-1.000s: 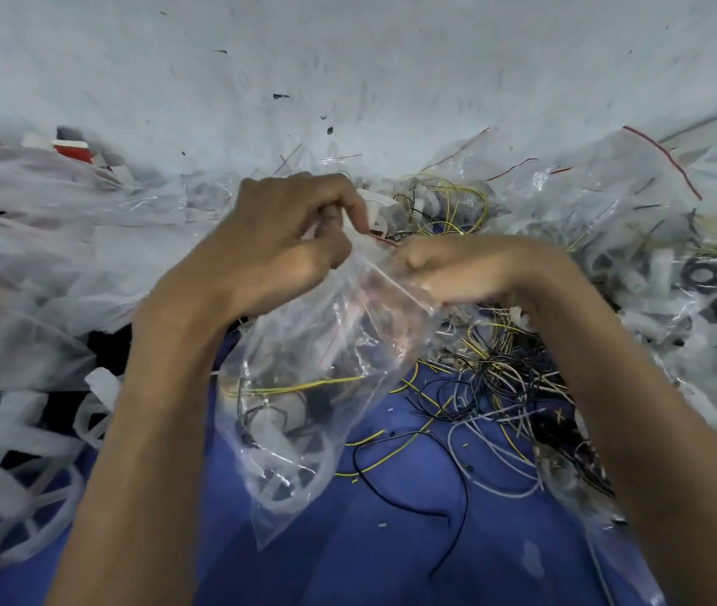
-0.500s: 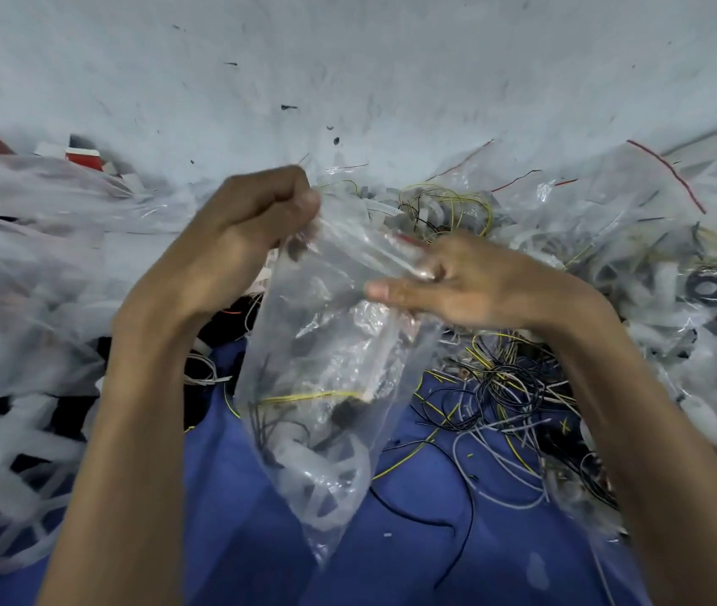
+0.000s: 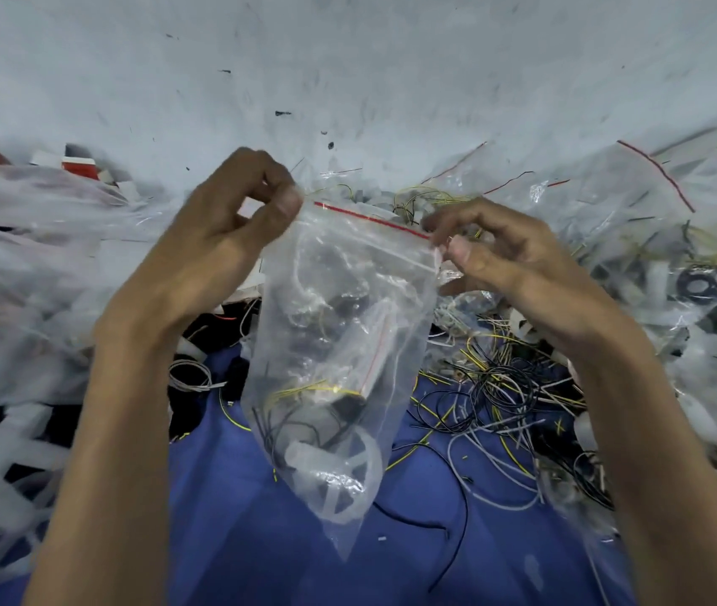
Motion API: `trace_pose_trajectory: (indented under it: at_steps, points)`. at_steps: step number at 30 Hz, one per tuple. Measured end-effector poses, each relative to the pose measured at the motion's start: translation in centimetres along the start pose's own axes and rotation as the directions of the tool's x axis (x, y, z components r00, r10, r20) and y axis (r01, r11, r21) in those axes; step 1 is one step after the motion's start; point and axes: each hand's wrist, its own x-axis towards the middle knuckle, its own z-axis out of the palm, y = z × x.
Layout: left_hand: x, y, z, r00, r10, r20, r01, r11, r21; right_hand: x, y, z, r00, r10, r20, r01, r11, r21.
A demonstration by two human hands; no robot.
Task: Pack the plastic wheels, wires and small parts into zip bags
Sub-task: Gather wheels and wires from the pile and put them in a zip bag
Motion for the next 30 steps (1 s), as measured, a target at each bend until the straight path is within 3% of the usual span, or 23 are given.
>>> trace_pose_trajectory:
  at_steps: [2,4,8,10,13,15,17,18,20,22,27,30]
  points:
    - [0.1,-0.3,1.4,0.998,-0.007,0.064,0.01,0.999,-0.052,-0.1,-0.9,0.7,0.999,-0.018,0.037,0.02,0.999,-0.048]
    - [0.1,-0.6,2.8,0.996,-0.011,0.088,0.014,0.999,-0.032,-0.2,-1.7,1.2,0.993,-0.004,0.118,0.03,0.974,-0.224]
    - [0.2,-0.3,4.1,1.0,-0.005,-0.022,0.005,1.0,-0.023,-0.5,-2.2,1.0,0.979,0.013,0.205,0.083,0.887,-0.453]
    - [0.3,0.3,3.7,0.996,0.061,-0.069,-0.067,0.993,-0.097,-0.4,-2.1,0.6,0.98,-0.049,0.193,0.12,0.92,-0.373]
    - [0.6,0.1,2.5,0.99,0.13,-0.055,-0.136,0.984,-0.114,-0.7,-1.5,0.4,0.971,-0.112,0.209,0.098,0.992,0.077]
    - [0.5,-1.0,2.3,0.998,-0.05,0.038,0.056,0.98,-0.192,-0.6,-0.8,0.2,0.977,-0.127,0.17,0.081,0.963,0.257]
    - [0.2,-2.2,2.3,0.949,-0.273,0.158,0.308,0.912,-0.272,-0.4,-0.3,-0.1,0.992,-0.069,0.105,0.038,0.962,0.27]
    - [-0.1,-2.6,2.1,0.935,-0.289,0.204,0.339,0.899,-0.279,-0.3,0.1,-0.4,0.998,-0.023,0.066,0.008,0.977,0.212]
    - [-0.5,-2.5,1.4,0.954,-0.206,0.219,0.257,0.937,-0.238,-0.1,0.7,-1.2,0.997,0.07,-0.02,-0.069,0.997,0.046]
    - [-0.7,-1.5,0.6,0.986,-0.102,0.134,0.129,0.97,-0.208,-0.2,1.0,-1.8,0.992,0.103,-0.079,-0.104,0.994,-0.014]
    - [0.1,1.2,-0.9,0.995,0.094,-0.039,-0.101,0.955,-0.277,-0.2,0.1,-2.4,0.993,0.034,-0.111,0.005,0.942,0.335]
    - [0.4,0.6,-0.3,0.99,0.054,-0.132,-0.084,0.97,-0.23,0.2,0.5,-2.7,0.989,0.091,-0.12,-0.04,0.926,0.375]
